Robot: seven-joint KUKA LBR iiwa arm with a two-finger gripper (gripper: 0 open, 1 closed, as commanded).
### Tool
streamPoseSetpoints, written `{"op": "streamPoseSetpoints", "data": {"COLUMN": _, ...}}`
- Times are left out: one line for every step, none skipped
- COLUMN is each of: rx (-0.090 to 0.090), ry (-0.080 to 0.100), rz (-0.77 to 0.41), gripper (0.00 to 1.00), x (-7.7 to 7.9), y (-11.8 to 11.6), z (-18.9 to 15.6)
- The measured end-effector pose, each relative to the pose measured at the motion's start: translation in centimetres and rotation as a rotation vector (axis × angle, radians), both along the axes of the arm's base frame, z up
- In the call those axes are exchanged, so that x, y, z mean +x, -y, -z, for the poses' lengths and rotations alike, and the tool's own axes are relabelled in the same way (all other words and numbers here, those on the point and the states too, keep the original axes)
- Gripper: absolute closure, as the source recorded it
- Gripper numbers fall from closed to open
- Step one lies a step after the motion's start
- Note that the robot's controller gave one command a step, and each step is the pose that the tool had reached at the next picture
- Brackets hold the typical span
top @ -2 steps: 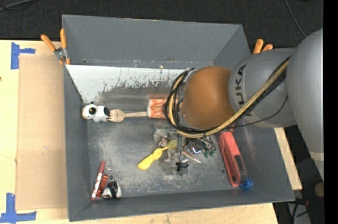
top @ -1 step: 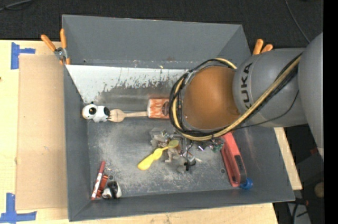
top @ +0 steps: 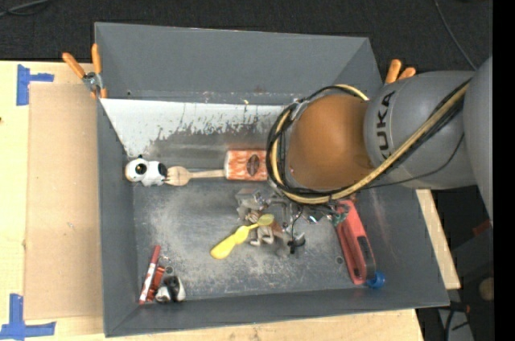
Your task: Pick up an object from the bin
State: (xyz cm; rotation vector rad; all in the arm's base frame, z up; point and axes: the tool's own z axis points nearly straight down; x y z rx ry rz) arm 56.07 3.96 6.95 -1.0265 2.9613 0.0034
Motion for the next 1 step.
{"op": "streamPoseSetpoints", "data": {"rx": 0.001, "ry": 0.0, "rz": -0.097, "gripper": 1.0, "x": -0.73, "y": -1.31, "z": 0.05}}
